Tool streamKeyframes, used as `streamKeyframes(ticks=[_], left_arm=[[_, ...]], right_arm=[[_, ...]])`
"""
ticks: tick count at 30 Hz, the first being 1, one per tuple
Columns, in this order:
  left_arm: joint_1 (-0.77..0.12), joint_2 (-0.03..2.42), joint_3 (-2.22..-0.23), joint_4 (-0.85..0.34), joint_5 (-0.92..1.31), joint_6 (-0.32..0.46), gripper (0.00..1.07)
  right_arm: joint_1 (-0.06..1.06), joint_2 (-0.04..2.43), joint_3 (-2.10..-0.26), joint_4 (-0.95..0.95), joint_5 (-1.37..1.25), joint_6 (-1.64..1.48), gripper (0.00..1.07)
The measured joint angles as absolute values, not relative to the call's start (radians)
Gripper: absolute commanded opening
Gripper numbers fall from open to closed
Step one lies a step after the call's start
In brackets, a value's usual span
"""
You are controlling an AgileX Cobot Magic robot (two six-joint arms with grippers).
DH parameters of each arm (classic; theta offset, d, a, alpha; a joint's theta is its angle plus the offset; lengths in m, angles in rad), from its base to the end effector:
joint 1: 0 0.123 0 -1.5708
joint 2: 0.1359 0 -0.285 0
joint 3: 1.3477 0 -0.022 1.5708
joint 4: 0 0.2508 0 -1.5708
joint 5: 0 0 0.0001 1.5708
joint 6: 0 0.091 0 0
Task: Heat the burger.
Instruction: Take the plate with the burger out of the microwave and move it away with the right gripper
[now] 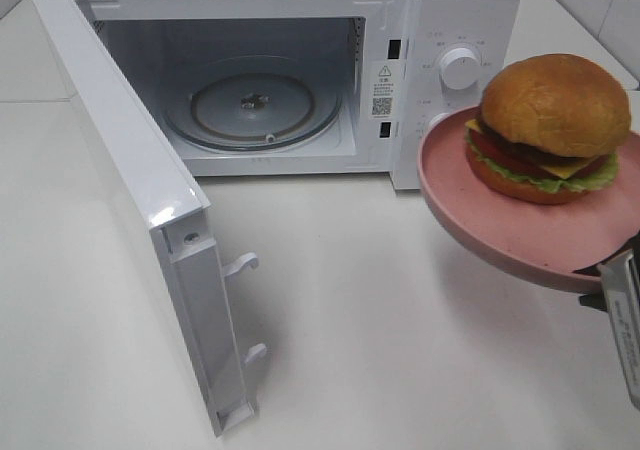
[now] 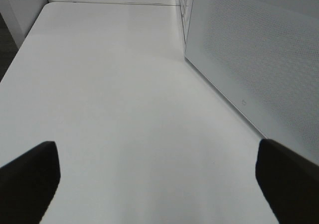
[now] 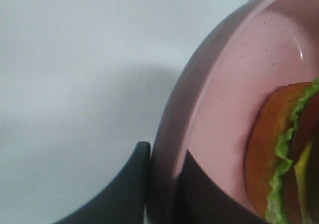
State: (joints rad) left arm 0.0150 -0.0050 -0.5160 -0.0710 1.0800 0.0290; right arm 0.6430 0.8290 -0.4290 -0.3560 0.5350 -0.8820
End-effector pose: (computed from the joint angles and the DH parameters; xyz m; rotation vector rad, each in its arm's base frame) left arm -0.0083 -0.0058 0.2803 0.0193 2.0409 -0.0573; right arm 0.1251 0.0735 0.2355 -1.8730 1.5421 -0.4679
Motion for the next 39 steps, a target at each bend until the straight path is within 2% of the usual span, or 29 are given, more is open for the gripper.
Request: streamKeyframes(ticks=[16,39], left_arm=[[0.015,-0.005,-0.516,-0.071,1.080,0.029,1.00],[0.015,-0.005,-0.516,-0.071,1.080,0.029,1.00]], right_arm=[[0.643,0.819,-0.427,-0.624,0.729,-0.309,0.03],[0.643,0.819,-0.427,-0.658,0.922,-0.067,0.03]])
